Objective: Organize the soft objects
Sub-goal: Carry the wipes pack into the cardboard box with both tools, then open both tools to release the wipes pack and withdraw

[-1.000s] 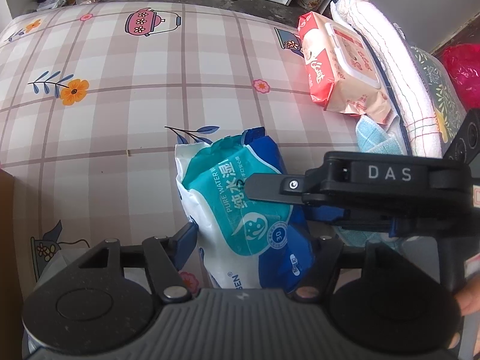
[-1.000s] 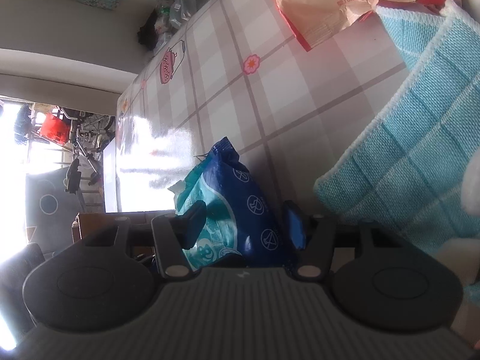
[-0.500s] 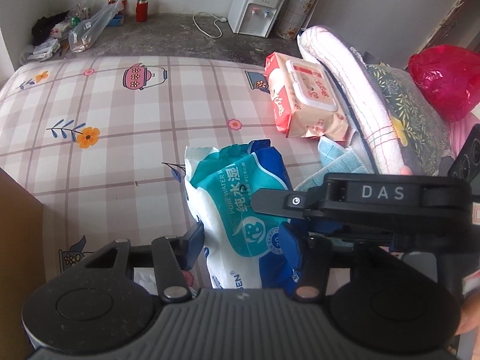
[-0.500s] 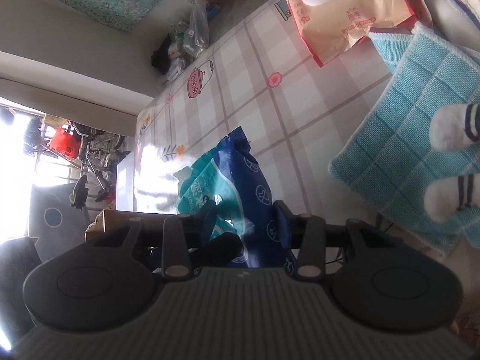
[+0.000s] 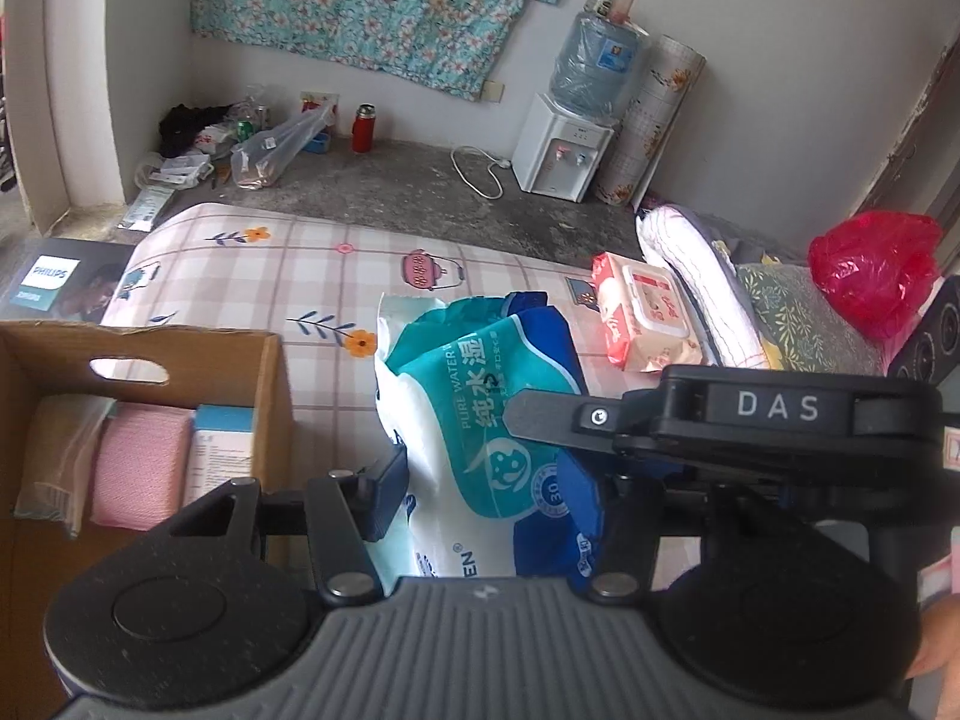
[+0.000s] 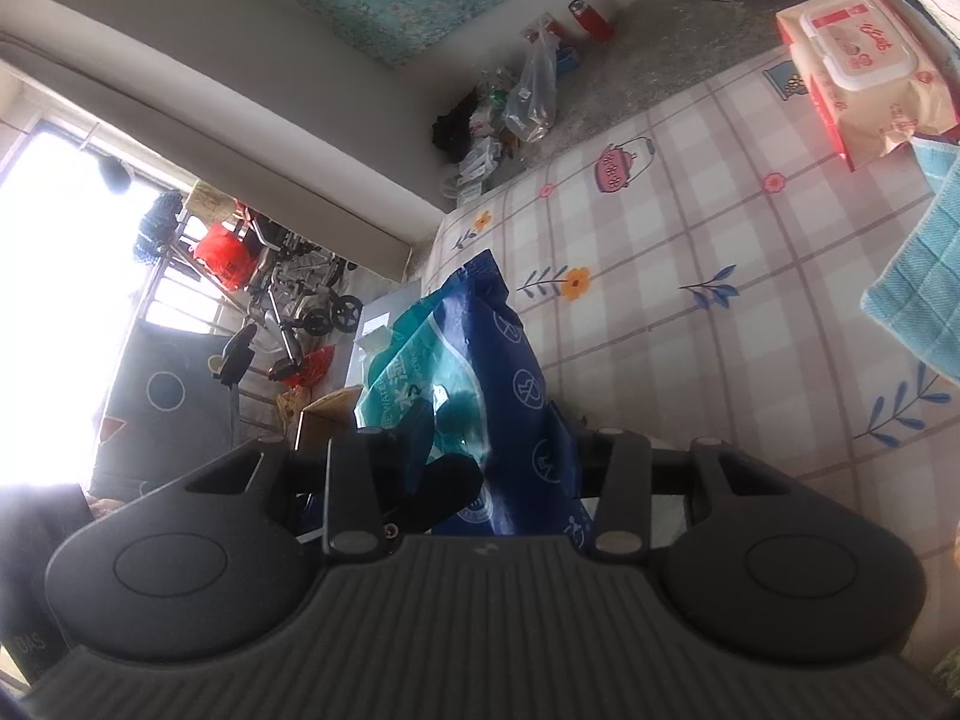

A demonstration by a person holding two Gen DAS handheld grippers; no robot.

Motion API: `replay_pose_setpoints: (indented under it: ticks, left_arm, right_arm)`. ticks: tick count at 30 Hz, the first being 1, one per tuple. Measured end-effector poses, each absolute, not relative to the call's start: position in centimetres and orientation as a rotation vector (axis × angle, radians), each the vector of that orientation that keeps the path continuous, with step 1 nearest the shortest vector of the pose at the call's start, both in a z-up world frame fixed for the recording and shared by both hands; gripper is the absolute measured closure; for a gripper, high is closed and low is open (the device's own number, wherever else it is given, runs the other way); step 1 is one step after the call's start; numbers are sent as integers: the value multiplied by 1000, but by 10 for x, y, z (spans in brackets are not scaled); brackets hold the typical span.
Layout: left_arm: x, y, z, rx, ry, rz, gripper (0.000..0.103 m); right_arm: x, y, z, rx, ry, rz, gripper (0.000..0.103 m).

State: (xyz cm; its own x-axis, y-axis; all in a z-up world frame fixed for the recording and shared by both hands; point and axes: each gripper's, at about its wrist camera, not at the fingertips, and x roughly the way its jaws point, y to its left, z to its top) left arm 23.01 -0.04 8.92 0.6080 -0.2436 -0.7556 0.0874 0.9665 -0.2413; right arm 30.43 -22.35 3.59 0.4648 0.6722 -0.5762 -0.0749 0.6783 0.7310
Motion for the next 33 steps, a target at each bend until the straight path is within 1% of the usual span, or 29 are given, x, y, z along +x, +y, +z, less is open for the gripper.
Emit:
replay_pose_setpoints:
  ticks: [5,8,12,15,17,20,25,31,33]
  left_arm:
    - [194,65,93,-233,880,-75,48]
    - [176,103,88,-258,895,-14,48]
    - [157,150,72,-302,946,33,48]
    - [153,169,56,-350,1001,14,48]
    - [152,178,42,-366,1049,-33,48]
    - [155,182,17,-387,1131,-63,48]
    - [164,181,-28,-380,1233,-38,48]
    - [172,180,-42,-326,1248,5,48]
    - [177,176,-45,-302,1256,-2,49]
  right_arm:
    - [284,-151,55,635,1023,613,62]
    - [270,-102,58,586,1059,680,61]
    - [251,-43,52,529,1123,753,61]
    - [237,-13,44,475,1161,769,60]
    - [226,2,42,414,1173,764,58]
    - [217,7,33,324,1204,749,53]
    - [217,-17,28,326,1188,736,53]
    - [218,-46,29,360,1150,729,53]
    - [216,-53,30,379,1140,734,53]
